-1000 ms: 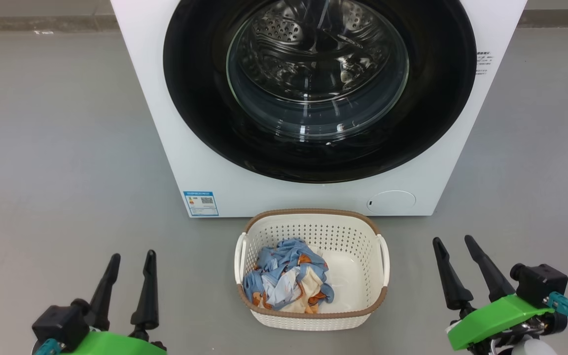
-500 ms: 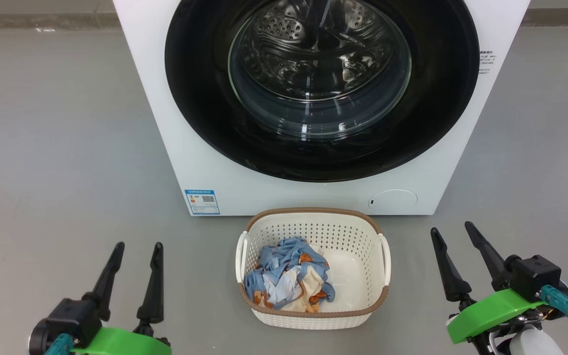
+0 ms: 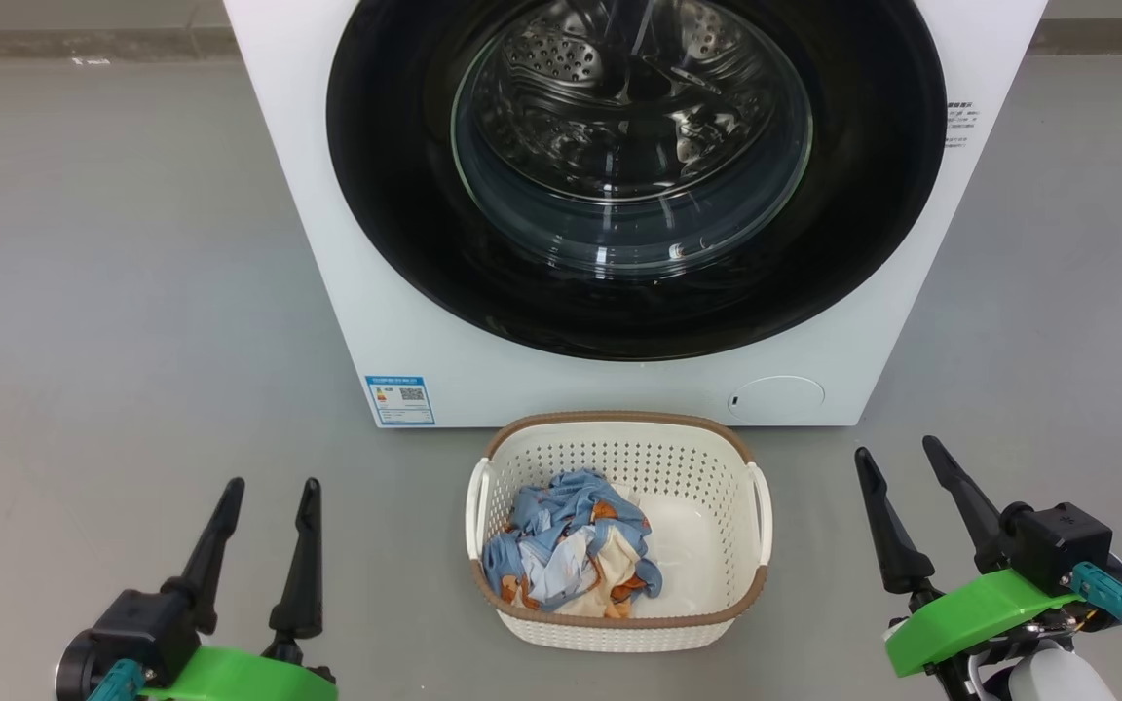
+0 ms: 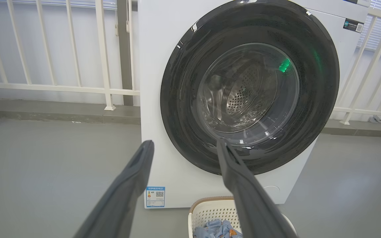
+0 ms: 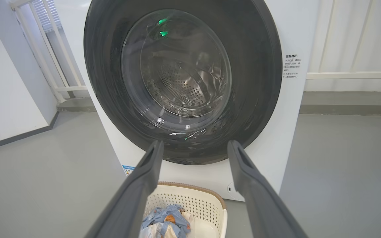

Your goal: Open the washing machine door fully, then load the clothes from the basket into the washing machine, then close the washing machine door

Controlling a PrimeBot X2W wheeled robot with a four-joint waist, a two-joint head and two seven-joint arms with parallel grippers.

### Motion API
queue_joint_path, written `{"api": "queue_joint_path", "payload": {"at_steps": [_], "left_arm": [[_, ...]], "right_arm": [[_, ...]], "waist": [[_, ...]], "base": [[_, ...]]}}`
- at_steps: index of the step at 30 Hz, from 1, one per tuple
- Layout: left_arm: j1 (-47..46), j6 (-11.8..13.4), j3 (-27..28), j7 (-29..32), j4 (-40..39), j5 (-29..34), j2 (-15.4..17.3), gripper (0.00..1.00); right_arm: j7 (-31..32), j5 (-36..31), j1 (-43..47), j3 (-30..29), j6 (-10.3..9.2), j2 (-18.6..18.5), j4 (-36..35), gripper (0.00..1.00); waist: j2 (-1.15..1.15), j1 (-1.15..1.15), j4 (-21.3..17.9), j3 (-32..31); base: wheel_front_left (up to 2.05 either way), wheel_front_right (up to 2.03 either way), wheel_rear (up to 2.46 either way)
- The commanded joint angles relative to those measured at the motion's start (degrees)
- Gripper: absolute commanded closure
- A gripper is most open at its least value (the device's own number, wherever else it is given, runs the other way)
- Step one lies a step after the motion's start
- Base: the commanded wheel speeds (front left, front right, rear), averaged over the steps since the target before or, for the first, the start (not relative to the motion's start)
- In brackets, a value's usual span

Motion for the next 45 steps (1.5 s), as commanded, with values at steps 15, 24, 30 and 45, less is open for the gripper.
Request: {"api": "queue_joint_path", "payload": {"at_steps": [15,24,30,45], "left_arm": [[-2.27,-0.18,2.54,-0.51,-1.45,1.35,0.58,0.0],[-2.15,-0.18,2.83,-0.51,-1.64,2.83,0.48,0.0],[-2.09,-0.18,2.89,-0.51,-1.53,2.91,0.38,0.0],[-2.12,-0.18,2.06,-0.51,-1.58,1.24,0.51,0.0]], "right_arm": [[-0.69,-0.21,-1.84,2.09,-0.06,-0.53,-1.24,0.0],[-0.69,-0.31,-1.86,2.1,-0.06,-0.26,-1.19,0.0],[-0.69,-0.29,-1.89,2.11,-0.06,-0.27,-1.14,0.0],[-0.69,-0.12,-1.88,2.17,-0.06,-0.18,-0.96,0.0]], "waist": [[0.0,0.0,0.19,-0.16],[0.0,0.0,0.16,-0.22],[0.0,0.0,0.05,-0.32],[0.0,0.0,-0.13,-0.36]], "base": [[0.0,0.0,0.0],[0.27,0.28,-0.55],[0.86,0.86,-1.71],[1.14,1.14,-2.29]]}}
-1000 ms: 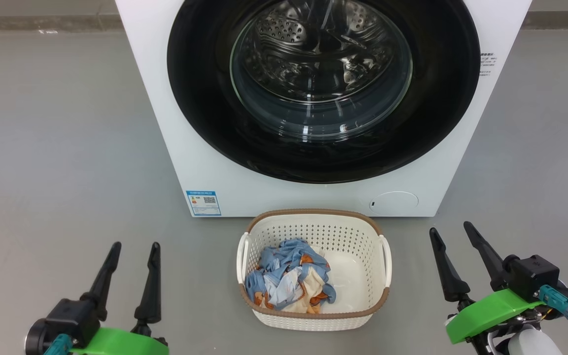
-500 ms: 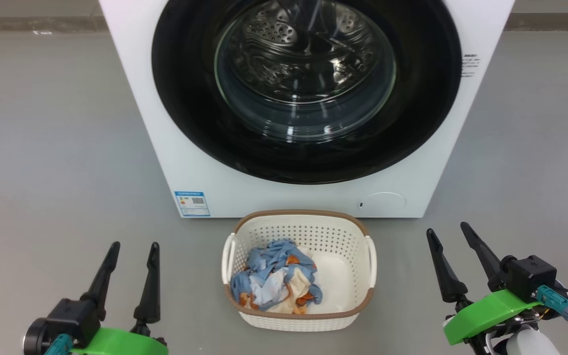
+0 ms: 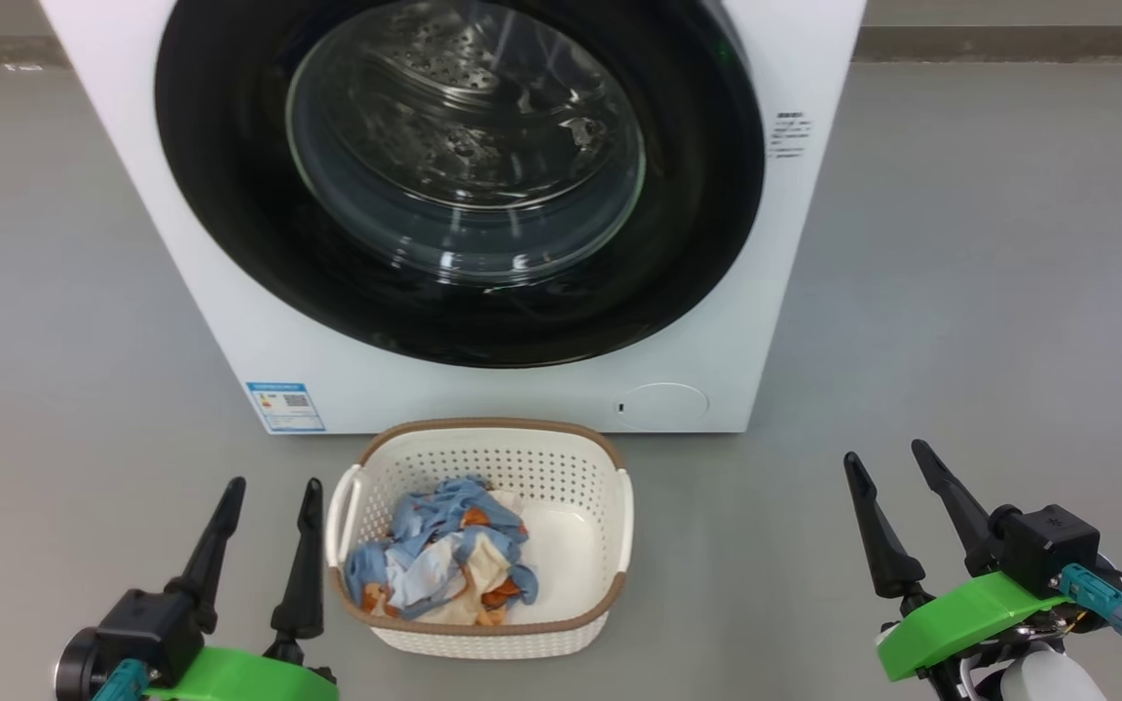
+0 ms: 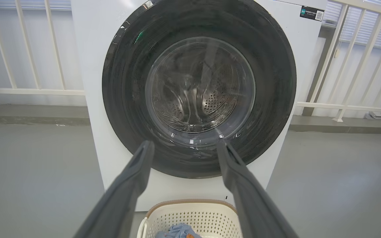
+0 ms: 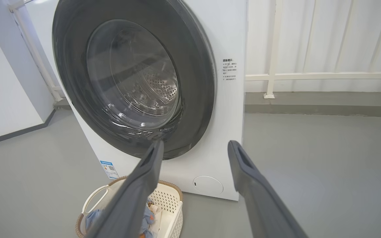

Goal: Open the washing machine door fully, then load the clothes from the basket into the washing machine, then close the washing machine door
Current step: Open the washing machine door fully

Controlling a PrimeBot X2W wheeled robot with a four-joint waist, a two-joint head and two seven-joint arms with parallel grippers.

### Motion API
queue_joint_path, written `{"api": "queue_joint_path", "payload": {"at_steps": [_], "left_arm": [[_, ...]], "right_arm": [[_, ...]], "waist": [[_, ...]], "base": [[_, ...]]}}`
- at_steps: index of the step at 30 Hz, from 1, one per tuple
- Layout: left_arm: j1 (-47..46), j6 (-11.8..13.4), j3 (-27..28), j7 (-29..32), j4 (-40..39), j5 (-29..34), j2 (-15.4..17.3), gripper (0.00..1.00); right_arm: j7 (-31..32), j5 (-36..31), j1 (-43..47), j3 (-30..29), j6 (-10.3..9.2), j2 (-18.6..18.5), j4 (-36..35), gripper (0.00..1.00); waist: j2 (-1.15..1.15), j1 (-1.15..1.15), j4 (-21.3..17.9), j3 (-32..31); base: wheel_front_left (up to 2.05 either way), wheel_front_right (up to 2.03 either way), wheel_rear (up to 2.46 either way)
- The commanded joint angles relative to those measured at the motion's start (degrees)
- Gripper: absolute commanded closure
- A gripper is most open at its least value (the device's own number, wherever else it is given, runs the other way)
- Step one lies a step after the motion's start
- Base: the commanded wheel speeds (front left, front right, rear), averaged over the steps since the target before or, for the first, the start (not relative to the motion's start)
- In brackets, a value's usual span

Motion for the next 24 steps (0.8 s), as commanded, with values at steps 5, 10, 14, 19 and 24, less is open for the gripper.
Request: {"api": "queue_joint_path", "payload": {"at_steps": [5,10,14,19,24], "left_arm": [[-2.14,-0.18,1.82,-0.47,-1.36,-0.5,0.78,0.0],[-2.13,-0.18,1.63,-0.47,-1.26,-0.67,0.75,0.0],[-2.07,-0.18,1.61,-0.47,-1.17,-0.73,0.77,0.0],[-2.14,-0.18,1.54,-0.47,-1.05,-0.82,0.81,0.0],[-2.12,-0.18,1.5,-0.47,-0.93,-0.82,0.79,0.0]], "right_arm": [[-0.69,-0.15,-1.82,1.12,-0.06,-0.17,-1.27,0.0],[-0.69,-0.02,-1.88,1.2,-0.06,-0.31,-1.2,0.0],[-0.69,0.0,-1.87,1.27,-0.06,-0.41,-1.21,0.0],[-0.69,0.01,-1.84,1.35,-0.06,-0.43,-1.28,0.0],[-0.69,0.1,-1.76,1.22,-0.06,-0.48,-1.39,0.0]], "waist": [[0.0,0.0,0.04,0.03],[0.0,0.0,0.08,0.16],[0.0,0.0,0.04,0.18],[0.0,0.0,0.04,0.31],[0.0,0.0,0.13,0.39]], "base": [[0.6,0.6,-1.2],[0.2,0.2,-0.41],[0.0,0.0,0.0],[0.0,0.0,0.0],[0.0,0.0,0.0]]}}
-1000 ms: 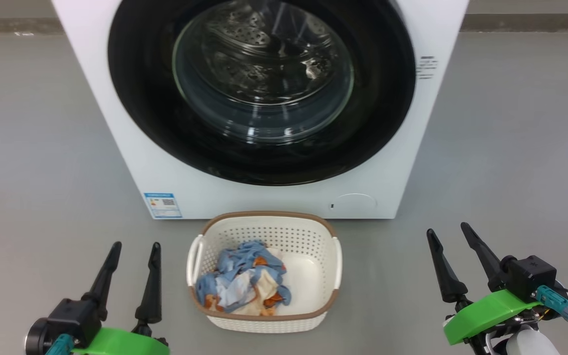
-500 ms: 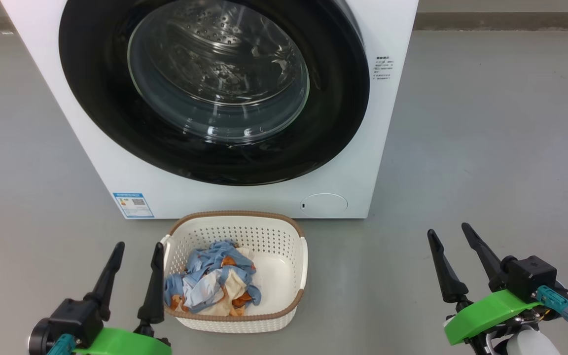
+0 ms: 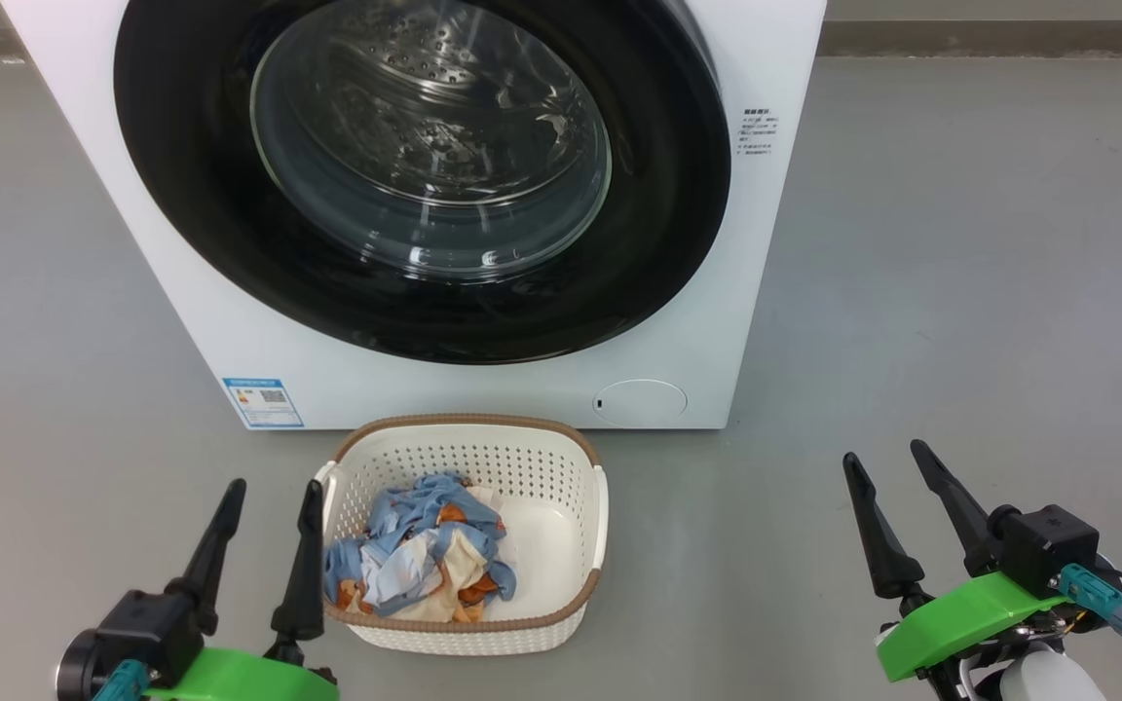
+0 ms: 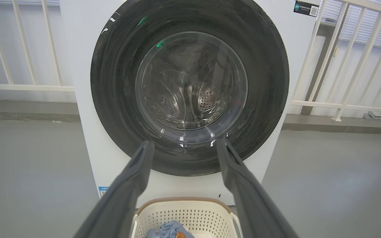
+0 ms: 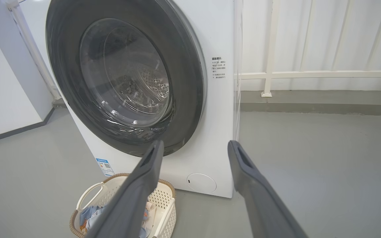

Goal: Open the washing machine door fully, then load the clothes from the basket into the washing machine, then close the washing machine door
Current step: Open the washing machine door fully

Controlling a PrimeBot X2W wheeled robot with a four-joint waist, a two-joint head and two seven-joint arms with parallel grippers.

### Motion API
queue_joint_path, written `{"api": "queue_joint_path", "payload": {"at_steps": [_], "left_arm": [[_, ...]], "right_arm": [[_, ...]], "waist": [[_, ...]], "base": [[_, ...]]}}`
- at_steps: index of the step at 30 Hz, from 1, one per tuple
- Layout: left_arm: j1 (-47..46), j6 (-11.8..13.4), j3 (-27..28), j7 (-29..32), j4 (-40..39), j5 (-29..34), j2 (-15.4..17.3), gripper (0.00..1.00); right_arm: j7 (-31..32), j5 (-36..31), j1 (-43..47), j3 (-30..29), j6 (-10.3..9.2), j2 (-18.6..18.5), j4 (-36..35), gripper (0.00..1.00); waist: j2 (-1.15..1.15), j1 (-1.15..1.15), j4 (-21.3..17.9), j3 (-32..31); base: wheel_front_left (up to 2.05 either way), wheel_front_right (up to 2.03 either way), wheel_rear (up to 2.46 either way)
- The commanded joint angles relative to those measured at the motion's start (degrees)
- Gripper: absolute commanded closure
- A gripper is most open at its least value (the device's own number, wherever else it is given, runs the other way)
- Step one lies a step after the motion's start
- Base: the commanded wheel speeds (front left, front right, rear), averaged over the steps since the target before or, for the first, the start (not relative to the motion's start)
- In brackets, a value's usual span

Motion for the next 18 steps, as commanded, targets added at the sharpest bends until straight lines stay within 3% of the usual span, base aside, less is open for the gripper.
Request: {"api": "queue_joint_path", "payload": {"at_steps": [1,18], "left_arm": [[-2.1,-0.18,1.57,-0.47,-1.13,-0.29,0.76,0.0],[-2.21,-0.18,1.05,-0.47,-0.84,-0.37,0.75,0.0]], "right_arm": [[-0.69,0.14,-1.76,1.07,-0.06,-0.4,-1.48,0.0],[-0.69,0.27,-2.32,1.71,-0.06,-1.32,-1.06,0.0]], "waist": [[0.0,0.0,0.05,0.01],[0.0,0.0,0.23,0.67]], "base": [[0.0,0.0,0.0],[0.0,0.0,0.0]]}}
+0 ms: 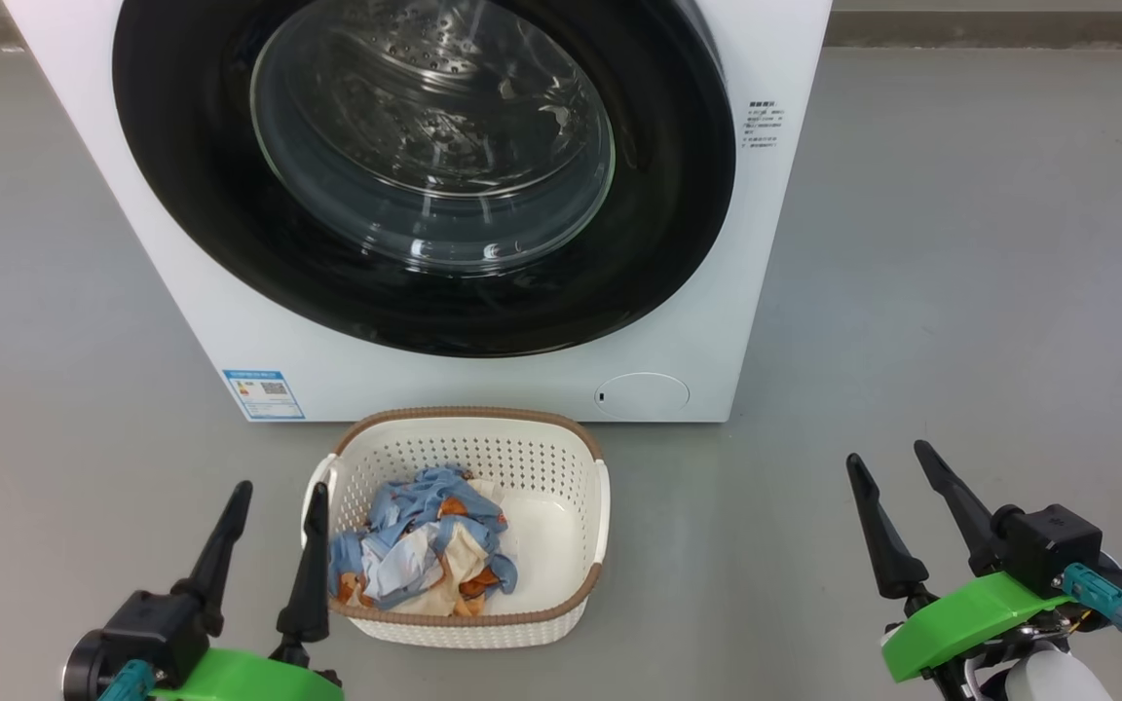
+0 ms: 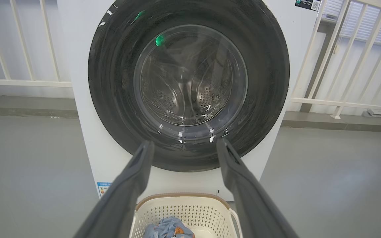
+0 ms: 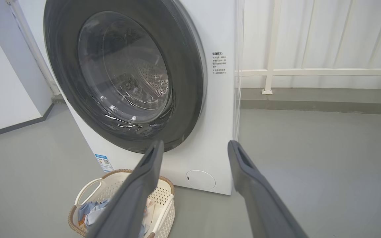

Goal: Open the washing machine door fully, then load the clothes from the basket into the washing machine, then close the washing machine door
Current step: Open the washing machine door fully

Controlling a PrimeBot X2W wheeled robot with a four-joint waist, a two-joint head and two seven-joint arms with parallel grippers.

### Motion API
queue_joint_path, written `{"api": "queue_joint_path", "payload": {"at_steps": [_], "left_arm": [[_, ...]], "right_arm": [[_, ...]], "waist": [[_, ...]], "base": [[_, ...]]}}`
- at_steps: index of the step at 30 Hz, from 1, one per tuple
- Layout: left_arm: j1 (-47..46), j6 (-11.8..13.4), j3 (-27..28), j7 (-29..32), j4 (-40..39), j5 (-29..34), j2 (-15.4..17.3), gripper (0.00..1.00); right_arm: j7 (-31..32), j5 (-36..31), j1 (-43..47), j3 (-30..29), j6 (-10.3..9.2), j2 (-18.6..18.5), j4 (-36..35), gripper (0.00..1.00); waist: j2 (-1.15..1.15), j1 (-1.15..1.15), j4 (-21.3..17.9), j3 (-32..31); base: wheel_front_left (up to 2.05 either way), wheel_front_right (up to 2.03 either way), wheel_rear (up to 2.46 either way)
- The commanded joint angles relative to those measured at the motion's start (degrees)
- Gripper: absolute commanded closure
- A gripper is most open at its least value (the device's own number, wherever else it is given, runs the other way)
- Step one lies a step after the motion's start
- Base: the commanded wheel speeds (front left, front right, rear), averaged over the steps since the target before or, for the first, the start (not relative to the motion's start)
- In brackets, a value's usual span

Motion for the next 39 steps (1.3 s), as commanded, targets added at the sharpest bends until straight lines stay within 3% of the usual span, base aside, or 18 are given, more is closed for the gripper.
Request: {"api": "queue_joint_path", "payload": {"at_steps": [1,14,28,29,30,32,33,39], "left_arm": [[-2.25,-0.18,1.49,-0.47,-1.13,-0.13,0.73,0.0],[-3.45,-0.18,0.93,-0.47,-1.03,-0.51,0.78,0.0],[-6.32,-0.18,1.78,-0.47,-2.8,-1.4,0.42,0.0],[-6.46,-0.18,1.87,-0.47,-3.01,-1.28,0.42,0.0],[-6.55,-0.18,2.02,-0.47,-3.22,-1.14,0.41,0.0],[-6.65,-0.18,2.26,-0.47,-3.76,-0.91,0.39,0.0],[-6.71,-0.18,2.35,-0.47,-4.0,-0.69,0.38,0.0],[-7.32,-0.18,3.13,-0.47,-4.75,-0.02,0.3,0.0]], "right_arm": [[-0.69,0.24,-2.46,1.42,-0.06,-0.72,-1.23,0.0],[-0.69,2.68,-6.04,-1.37,-0.06,-2.76,-0.45,0.0],[-0.69,12.11,-14.77,-4.81,-0.06,-4.92,0.54,0.0],[-0.69,12.99,-15.42,-4.91,-0.06,-5.06,0.79,0.15],[-0.69,14.02,-16.1,-4.99,-0.06,-5.14,1.03,0.42],[-0.69,16.15,-17.56,-4.93,-0.06,-5.58,1.51,0.74],[-0.69,17.25,-18.28,-4.81,-0.06,-5.91,1.73,0.97],[-0.69,23.01,-21.81,-2.76,-0.06,-8.65,3.33,1.0]], "waist": [[0.0,0.0,-0.01,0.11],[0.0,0.0,0.59,2.13],[0.0,0.0,2.01,7.26],[0.0,0.0,2.09,7.62],[0.0,0.0,2.13,7.98],[0.0,0.0,2.17,8.8],[0.0,0.0,2.24,9.23],[0.0,0.0,2.61,11.03]], "base": [[0.0,0.0,0.0],[0.0,0.0,0.0],[0.0,0.0,0.0],[0.0,0.0,0.0],[0.0,0.0,0.0],[0.0,0.0,0.0],[0.0,0.0,0.0],[0.0,0.0,0.0]]}}
